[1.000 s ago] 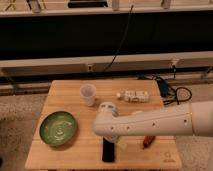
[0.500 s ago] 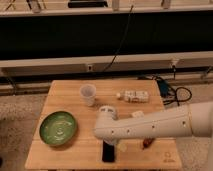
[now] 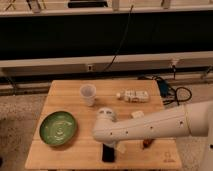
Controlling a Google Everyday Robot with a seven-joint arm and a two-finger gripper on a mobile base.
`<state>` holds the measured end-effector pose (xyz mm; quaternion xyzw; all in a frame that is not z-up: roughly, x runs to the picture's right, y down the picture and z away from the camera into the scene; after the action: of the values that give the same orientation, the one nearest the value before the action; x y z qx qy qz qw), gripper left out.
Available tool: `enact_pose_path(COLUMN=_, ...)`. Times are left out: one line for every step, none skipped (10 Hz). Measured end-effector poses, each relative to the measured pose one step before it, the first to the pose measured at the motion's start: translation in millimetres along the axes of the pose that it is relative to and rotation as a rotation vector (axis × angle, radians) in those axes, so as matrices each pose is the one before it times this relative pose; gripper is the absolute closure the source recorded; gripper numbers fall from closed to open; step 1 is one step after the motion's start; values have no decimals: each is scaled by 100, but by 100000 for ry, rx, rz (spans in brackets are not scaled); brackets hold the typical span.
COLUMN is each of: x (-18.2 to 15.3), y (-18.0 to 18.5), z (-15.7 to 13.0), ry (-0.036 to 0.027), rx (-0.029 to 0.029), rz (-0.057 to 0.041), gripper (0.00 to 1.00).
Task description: Place the eraser in the ceramic cup
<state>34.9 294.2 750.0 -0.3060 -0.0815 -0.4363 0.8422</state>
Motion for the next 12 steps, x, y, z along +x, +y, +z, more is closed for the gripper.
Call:
enact_pose_path(x=-111, y=-24, z=88, ry=-204, rx=52, rz=-345, gripper=20)
enact_pose_path(x=-145, y=-43, z=117, ry=-225, rx=20, rz=-493, gripper=20)
enact_pose_path(x=-100, y=-68, z=95, ry=-170, rx=49, rz=-413, gripper=20)
enact_pose_path(x=-65, y=-44, z=54, ry=-210, rx=114, rz=-145, gripper=20)
enact_pose_path(x=-126, y=-61, z=92, ry=-252, rx=136, rz=-392, gripper=20)
enact_pose_path(x=-83, y=6, z=99, ry=-118, rx=33, rz=-381, gripper=20)
enact_pose_path(x=-108, y=-50, z=73, ry=-173, rx=29, rz=-333, gripper=20)
enact_pose_path(x=-102, y=-44, z=78, ry=-198, rx=-20, rz=-265, gripper=20)
enact_pose_path(x=-63, y=-37, z=58, ry=-139, rx=12, rz=-229, gripper=20)
enact_pose_path(x=-133, y=-55, z=126, ry=-310, rx=103, rz=-429, gripper=20)
enact_pose_path(x=-114, y=-80, z=116, ry=-293, rx=190, rz=-329, gripper=20)
enact_pose_path(x=21, y=6, z=20, ry=25, rx=43, rz=-150, gripper=20)
